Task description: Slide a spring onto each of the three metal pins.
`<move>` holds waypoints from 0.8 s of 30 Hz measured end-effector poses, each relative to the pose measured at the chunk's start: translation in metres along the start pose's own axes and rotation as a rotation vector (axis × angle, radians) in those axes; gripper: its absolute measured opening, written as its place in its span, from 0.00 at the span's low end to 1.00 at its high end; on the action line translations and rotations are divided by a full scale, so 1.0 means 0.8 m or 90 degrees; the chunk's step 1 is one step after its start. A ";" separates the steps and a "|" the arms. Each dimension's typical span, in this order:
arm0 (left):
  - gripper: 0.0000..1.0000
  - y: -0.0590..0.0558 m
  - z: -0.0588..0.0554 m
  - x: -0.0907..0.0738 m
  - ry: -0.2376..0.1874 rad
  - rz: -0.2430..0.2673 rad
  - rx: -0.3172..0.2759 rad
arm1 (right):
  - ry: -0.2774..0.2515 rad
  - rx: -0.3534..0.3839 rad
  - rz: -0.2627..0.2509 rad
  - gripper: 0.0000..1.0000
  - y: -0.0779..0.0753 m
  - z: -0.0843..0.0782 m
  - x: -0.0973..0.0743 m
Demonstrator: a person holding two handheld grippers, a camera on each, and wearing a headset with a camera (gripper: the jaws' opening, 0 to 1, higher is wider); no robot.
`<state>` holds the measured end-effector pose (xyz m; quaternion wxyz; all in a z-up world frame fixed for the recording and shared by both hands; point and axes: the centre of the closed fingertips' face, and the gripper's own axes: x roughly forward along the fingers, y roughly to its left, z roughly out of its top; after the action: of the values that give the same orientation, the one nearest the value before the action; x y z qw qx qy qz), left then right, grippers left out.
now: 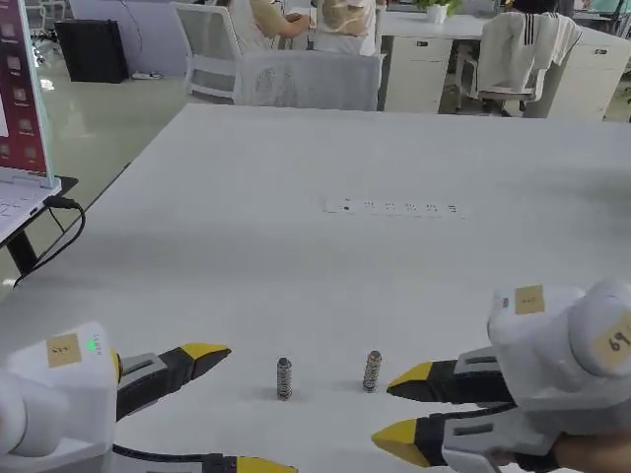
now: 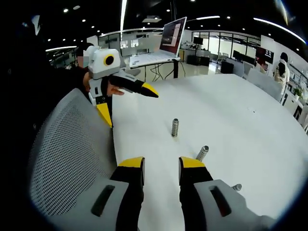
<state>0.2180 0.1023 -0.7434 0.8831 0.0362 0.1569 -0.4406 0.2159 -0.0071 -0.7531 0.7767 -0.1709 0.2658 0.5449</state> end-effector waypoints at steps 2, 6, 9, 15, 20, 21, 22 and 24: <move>0.78 0.001 0.000 0.000 0.000 0.002 0.000 | -0.008 0.014 -0.020 0.27 -0.010 -0.006 -0.011; 0.80 0.002 0.000 0.001 0.002 0.005 -0.004 | -0.031 0.030 -0.048 0.30 -0.024 -0.008 -0.031; 0.81 0.001 -0.001 0.001 0.006 0.005 -0.002 | -0.048 0.042 -0.075 0.31 -0.036 -0.009 -0.045; 0.83 0.004 0.000 0.004 0.007 0.010 -0.004 | -0.058 0.074 -0.123 0.33 -0.063 -0.030 -0.069; 0.84 0.003 0.000 0.007 0.003 0.009 -0.004 | -0.069 0.092 -0.154 0.38 -0.081 -0.049 -0.086; 0.85 0.004 0.000 0.007 0.004 0.009 -0.004 | -0.066 0.095 -0.158 0.39 -0.082 -0.054 -0.088; 0.85 0.004 0.000 0.007 0.003 0.010 -0.004 | -0.065 0.093 -0.161 0.41 -0.083 -0.057 -0.088; 0.86 0.004 0.000 0.007 0.002 0.013 -0.006 | -0.062 0.092 -0.166 0.45 -0.085 -0.062 -0.089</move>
<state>0.2237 0.1004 -0.7455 0.8873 0.0346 0.1601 -0.4312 0.2492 -0.1123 -0.7517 0.8631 -0.1215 0.2419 0.4264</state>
